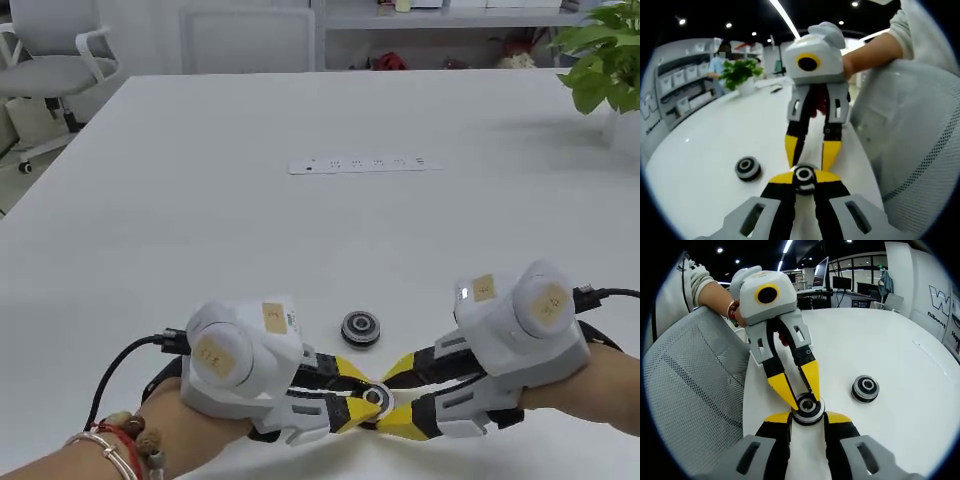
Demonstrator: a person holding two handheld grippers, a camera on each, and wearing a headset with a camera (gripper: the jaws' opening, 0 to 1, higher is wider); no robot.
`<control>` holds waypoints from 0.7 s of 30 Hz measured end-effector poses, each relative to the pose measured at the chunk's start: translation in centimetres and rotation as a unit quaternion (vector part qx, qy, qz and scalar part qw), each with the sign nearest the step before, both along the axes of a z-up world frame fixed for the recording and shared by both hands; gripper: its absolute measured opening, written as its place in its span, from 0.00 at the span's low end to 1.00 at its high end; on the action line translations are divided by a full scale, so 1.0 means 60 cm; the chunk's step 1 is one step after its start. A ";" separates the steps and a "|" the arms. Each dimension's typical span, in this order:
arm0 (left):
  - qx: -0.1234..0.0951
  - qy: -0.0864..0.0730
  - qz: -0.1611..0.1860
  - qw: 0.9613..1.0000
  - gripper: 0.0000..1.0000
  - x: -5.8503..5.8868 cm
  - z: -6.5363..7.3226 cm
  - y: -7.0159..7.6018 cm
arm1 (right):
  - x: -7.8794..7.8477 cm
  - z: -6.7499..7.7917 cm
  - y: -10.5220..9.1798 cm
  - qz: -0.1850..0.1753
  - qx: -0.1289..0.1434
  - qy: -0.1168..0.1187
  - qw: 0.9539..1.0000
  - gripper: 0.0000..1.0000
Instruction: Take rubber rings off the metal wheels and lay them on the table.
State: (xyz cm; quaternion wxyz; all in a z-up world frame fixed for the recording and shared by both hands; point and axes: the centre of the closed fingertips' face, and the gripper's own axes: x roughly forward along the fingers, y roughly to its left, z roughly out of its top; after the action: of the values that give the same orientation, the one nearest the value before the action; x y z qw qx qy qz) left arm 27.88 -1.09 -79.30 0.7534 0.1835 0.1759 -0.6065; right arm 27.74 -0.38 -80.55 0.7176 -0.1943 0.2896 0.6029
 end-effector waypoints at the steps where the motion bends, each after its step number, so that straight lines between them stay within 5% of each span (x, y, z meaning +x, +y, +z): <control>1: 0.000 0.000 0.000 1.000 0.14 0.000 0.000 0.000 | 0.000 0.000 -0.002 0.000 -0.001 0.001 1.000 0.21; 21: 0.005 -0.004 0.005 1.000 0.14 0.002 -0.001 0.003 | 0.002 -0.008 -0.018 -0.007 -0.015 0.006 1.000 0.02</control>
State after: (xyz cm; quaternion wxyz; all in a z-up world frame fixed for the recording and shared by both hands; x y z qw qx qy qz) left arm 28.03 -0.90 -79.35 0.7561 0.1892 0.1765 -0.6011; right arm 27.86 -1.44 -81.01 0.7172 -0.1997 0.3040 0.5944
